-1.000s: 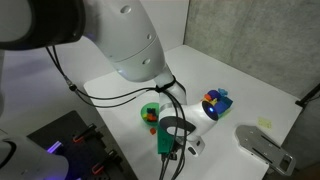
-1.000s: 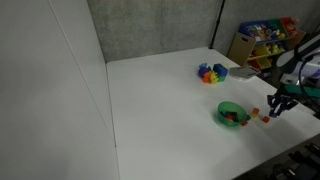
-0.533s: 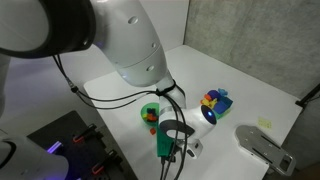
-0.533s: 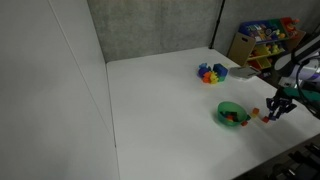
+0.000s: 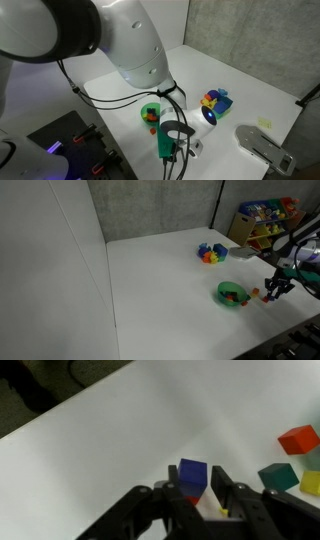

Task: Remove a blue block from the green bowl and place it on the table

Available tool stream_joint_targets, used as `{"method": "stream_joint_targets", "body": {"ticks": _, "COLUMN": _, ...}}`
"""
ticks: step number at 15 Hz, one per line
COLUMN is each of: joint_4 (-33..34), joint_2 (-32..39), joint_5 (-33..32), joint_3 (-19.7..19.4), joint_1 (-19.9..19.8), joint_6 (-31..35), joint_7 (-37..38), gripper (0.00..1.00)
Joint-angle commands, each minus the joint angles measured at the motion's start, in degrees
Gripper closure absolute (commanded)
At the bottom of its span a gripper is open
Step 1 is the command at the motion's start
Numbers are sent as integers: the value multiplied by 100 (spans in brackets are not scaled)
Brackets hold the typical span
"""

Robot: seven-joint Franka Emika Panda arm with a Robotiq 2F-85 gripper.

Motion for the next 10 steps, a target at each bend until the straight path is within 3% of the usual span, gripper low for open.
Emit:
{"method": "stream_joint_targets", "body": {"ticks": 1, "joint_4": 108, "joint_2": 2, "joint_5": -27, "joint_3": 81, "joint_1": -123, "joint_6": -85, "joint_7": -156, "gripper": 29}}
{"method": "stream_joint_targets", "body": {"ticks": 5, "joint_4": 46, "joint_2": -106, "joint_5": -43, "joint_3": 79, "joint_1": -89, "joint_6": -40, "joint_7": -208, "gripper": 1}}
{"method": "stream_joint_targets", "body": {"ticks": 10, "joint_4": -168, "joint_2": -471, "joint_5": -153, "joint_3": 54, "joint_1": 101, "joint_6": 52, "joint_7": -177, "gripper": 0}}
